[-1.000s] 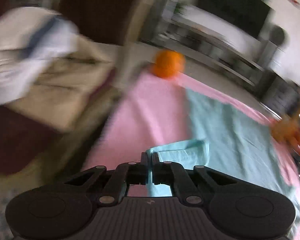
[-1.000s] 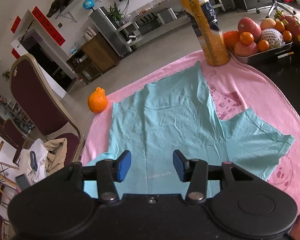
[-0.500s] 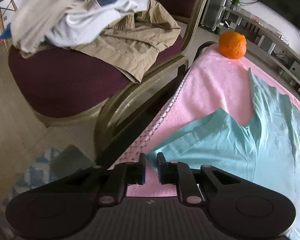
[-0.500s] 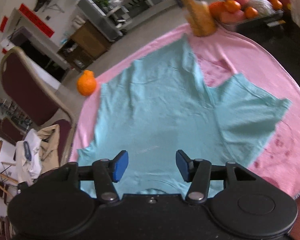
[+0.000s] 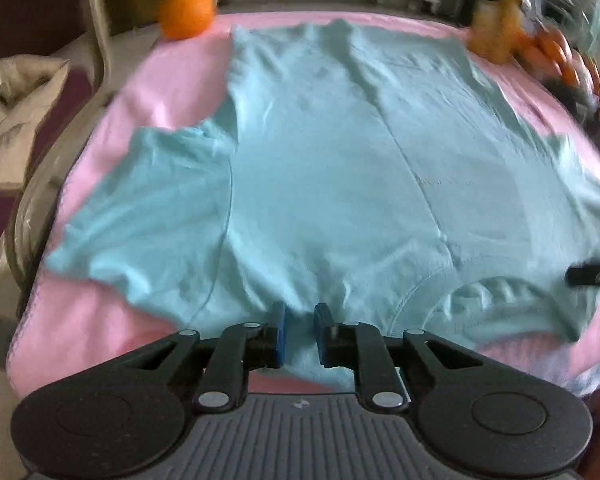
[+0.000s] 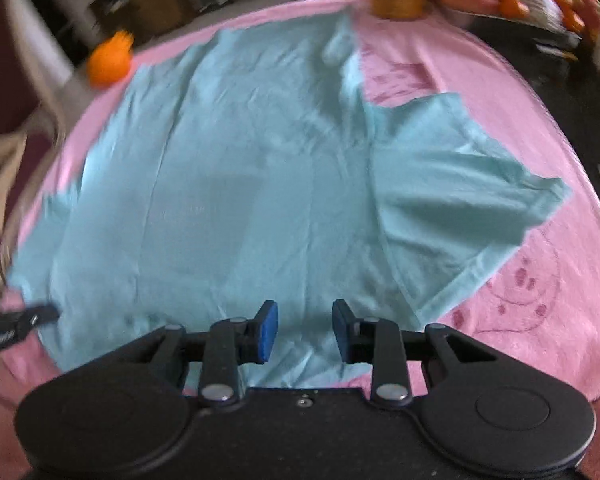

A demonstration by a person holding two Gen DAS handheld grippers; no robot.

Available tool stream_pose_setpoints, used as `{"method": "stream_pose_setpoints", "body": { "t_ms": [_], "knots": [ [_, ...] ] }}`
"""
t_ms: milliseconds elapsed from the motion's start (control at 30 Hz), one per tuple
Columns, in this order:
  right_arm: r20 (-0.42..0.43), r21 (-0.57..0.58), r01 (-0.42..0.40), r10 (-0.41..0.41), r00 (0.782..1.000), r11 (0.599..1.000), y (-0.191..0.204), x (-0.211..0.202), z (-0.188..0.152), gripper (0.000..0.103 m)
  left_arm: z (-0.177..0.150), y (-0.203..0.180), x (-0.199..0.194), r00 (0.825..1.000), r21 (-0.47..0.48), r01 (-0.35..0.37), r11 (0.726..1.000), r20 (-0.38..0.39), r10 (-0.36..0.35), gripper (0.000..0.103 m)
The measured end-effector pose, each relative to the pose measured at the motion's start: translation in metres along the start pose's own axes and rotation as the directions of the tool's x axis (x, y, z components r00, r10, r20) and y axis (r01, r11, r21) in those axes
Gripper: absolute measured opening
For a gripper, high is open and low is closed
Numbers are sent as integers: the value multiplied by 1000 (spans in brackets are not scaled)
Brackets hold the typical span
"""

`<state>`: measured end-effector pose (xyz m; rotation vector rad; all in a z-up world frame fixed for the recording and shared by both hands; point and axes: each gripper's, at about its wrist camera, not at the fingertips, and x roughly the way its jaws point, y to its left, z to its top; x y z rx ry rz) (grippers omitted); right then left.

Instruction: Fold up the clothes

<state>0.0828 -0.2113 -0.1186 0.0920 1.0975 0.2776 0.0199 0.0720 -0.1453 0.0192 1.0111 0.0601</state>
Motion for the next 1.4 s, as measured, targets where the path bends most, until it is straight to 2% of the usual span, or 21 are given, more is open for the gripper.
{"method": "stream_pose_setpoints", "body": {
  "t_ms": [33, 133, 267, 400, 500, 567, 633, 700, 800, 867, 900, 967, 1033, 1067, 1100, 1133, 1167, 1200, 1267, 1333, 1400],
  "knots": [
    [2, -46, 13, -13, 1000, 999, 4, 1, -4, 30, -3, -5, -1, 1000, 35, -20, 999, 12, 19, 15],
    [-6, -141, 54, -55, 998, 989, 10, -3, -14, 29, 6, 10, -12, 999, -15, -31, 999, 13, 31, 22],
    [-29, -60, 37, -39, 999, 997, -5, -17, -10, 29, 18, 31, -26, 999, -86, -44, 995, 11, 46, 14],
    [77, 68, -94, 88, 993, 993, -21, -51, 23, 29, 54, 48, -48, 995, -150, -24, 988, 95, 39, 14],
    [192, 128, -213, 187, 964, 969, -25, -70, 57, 29, 87, 56, -55, 985, -175, 10, 985, 171, 20, 14],
    [267, 152, -291, 244, 932, 945, -27, -79, 80, 29, 109, 57, -46, 982, -181, 24, 983, 191, 12, 14],
    [305, 201, -359, 290, 907, 912, -37, -65, 104, 29, 129, 54, -33, 979, -183, 29, 983, 205, 9, 14],
    [330, 264, -393, 300, 895, 881, -49, -38, 126, 29, 145, 52, -8, 982, -183, 48, 982, 189, -12, 14],
    [351, 356, -345, 218, 911, 869, -72, 20, 150, 29, 155, 50, 28, 986, -187, 57, 981, 168, -25, 14],
    [318, 434, -264, 128, 939, 861, -92, 58, 158, 18, 161, 48, 53, 988, -190, 63, 980, 153, -34, 11],
    [299, 479, -271, 135, 945, 835, -103, 76, 160, 15, 164, 48, 65, 989, -191, 66, 979, 146, -38, 11],
    [288, 504, -357, 236, 928, 787, -110, 99, 164, 15, 171, 46, 89, 990, -194, 72, 978, 132, -46, 10],
    [266, 486, -460, 375, 888, 743, -105, 122, 167, 15, 177, 44, 113, 992, -197, 77, 977, 118, -55, 11],
    [251, 484, -495, 427, 869, 722, -101, 132, 169, 15, 178, 46, 116, 990, -218, 55, 974, 139, -25, 10],
    [236, 492, -490, 432, 870, 719, -102, 142, 170, 15, 180, 51, 118, 989, -255, 35, 966, 149, 3, 11],
    [220, 501, -483, 434, 874, 718, -104, 152, 171, 13, 181, 59, 120, 987, -294, 11, 956, 157, 37, 10],
    [232, 525, -473, 416, 879, 707, -111, 159, 169, 0, 183, 67, 121, 984, -332, -13, 943, 164, 72, 10],
    [273, 558, -493, 413, 869, 668, -124, 163, 166, 0, 183, 74, 122, 980, -347, -22, 938, 176, 88, 10],
    [367, 596, -495, 334, 868, 632, -146, 160, 163, 0, 186, 83, 124, 975, -357, -73, 931, 173, 142, 10],
    [400, 610, -439, 222, 889, 660, -154, 149, 167, 0, 191, 87, 121, 968, -353, -116, 928, 168, 185, 6],
    [396, 609, -371, 137, 908, 701, -153, 135, 174, 4, 195, 86, 113, 961, -341, -104, 934, 206, 182, 6]
  ]
}}
